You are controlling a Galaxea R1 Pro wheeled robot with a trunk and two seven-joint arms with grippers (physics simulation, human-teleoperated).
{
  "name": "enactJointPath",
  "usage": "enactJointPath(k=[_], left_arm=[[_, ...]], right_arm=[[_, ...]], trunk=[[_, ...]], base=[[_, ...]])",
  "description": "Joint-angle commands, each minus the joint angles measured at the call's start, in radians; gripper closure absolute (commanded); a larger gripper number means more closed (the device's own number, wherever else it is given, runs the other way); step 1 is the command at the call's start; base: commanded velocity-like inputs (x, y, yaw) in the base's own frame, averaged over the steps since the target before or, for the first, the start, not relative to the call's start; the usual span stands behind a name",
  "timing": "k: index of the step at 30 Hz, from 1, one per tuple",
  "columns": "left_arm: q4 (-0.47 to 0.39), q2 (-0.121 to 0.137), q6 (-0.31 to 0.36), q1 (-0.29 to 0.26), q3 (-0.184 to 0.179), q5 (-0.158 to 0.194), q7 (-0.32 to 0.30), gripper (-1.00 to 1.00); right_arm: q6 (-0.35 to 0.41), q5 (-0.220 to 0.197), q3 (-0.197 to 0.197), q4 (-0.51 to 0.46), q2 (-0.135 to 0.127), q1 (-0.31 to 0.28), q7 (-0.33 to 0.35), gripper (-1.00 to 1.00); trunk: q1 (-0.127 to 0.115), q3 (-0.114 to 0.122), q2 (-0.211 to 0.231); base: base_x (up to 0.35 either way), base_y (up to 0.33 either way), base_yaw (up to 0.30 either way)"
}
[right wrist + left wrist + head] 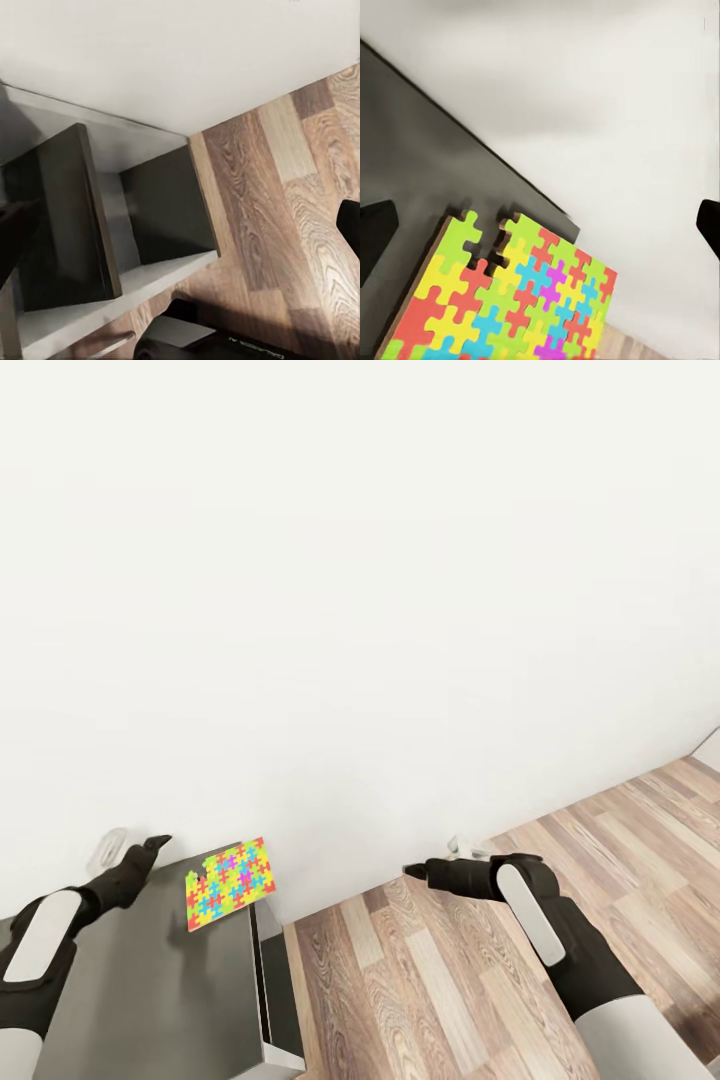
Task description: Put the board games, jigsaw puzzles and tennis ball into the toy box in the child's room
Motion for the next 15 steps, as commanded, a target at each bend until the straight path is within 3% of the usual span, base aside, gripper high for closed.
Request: enactJointPath(k=[1,5,8,11,15], left_arm=[[-0.015,-0.004,0.006,0.003,0.005,0.029,0.011,-1.0],[-0.066,-0.011,0.011,0.011,0.008,0.07,0.018,-1.0],[-0.093,-0.013,0.013,0.013,0.003,0.078,0.021,-1.0],[-0.156,-0.014,0.017,0.018,-0.019,0.09,0.034,-1.0],[-0.256,-0.016,0.034,0.022,-0.069,0.099,0.103,-1.0]], right_arm=[[0.004,0.005,0.002,-0.007,-0.002,0.001,0.024,-1.0],[0.004,0.004,-0.004,-0.02,-0.002,0.001,0.083,-1.0],[0.005,0.003,-0.009,-0.015,-0.002,0.0,0.1,-1.0],[0.006,0.002,-0.028,0.012,0.0,-0.002,0.125,-1.0],[0.005,0.001,-0.072,0.106,0.007,-0.018,0.145,-1.0]], trunk=[[0.001,-0.002,-0.002],[0.001,-0.002,-0.002],[0.001,-0.002,-0.002],[0.001,-0.002,-0.002],[0.001,-0.002,-0.002]], base=[[0.0,0.0,0.0],[0.0,0.0,0.0],[0.0,0.0,0.0],[0.0,0.0,0.0],[0.0,0.0,0.0]])
